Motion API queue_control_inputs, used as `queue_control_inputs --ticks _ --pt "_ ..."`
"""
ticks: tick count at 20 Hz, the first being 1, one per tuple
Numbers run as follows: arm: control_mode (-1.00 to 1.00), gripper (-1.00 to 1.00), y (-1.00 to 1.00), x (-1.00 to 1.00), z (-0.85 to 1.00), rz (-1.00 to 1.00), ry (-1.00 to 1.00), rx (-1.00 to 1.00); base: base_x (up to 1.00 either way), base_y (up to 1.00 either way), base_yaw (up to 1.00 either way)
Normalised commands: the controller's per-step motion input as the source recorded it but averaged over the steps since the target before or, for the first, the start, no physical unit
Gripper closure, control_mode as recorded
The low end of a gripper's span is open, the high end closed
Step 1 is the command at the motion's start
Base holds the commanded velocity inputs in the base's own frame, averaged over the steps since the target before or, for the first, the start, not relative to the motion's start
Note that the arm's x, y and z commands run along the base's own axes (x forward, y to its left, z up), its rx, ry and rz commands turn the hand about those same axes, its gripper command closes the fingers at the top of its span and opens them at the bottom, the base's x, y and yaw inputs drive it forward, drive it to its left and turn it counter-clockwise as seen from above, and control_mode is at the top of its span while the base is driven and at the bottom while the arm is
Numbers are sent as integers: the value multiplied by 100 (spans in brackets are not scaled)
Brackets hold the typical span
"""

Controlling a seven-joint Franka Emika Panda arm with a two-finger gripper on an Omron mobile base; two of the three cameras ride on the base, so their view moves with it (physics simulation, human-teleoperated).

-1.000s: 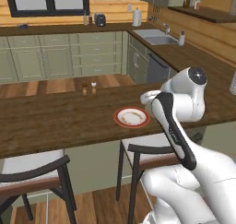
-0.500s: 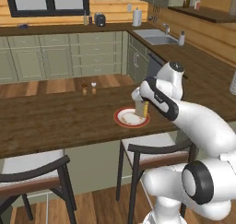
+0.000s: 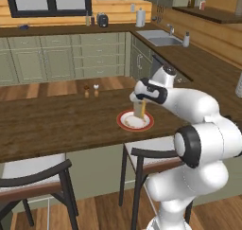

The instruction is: Start the toaster. Once the lever pops up, take the bread to the plate on the dining counter.

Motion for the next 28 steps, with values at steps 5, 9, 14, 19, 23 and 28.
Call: queue_control_inputs --ticks 5,9,14,19,23,28 --pt "-100 100 16 25 -32 0 0 6 0 0 0" --pt "-100 100 6 13 -16 0 1 9 0 0 0" --pt "-100 100 7 23 -23 0 1 3 0 0 0" --pt "-100 100 7 22 -41 0 6 0 0 0 0" --pt "-100 100 1 15 -38 0 7 0 0 0 0" --pt "-100 100 0 21 -18 0 4 0 0 0 0"
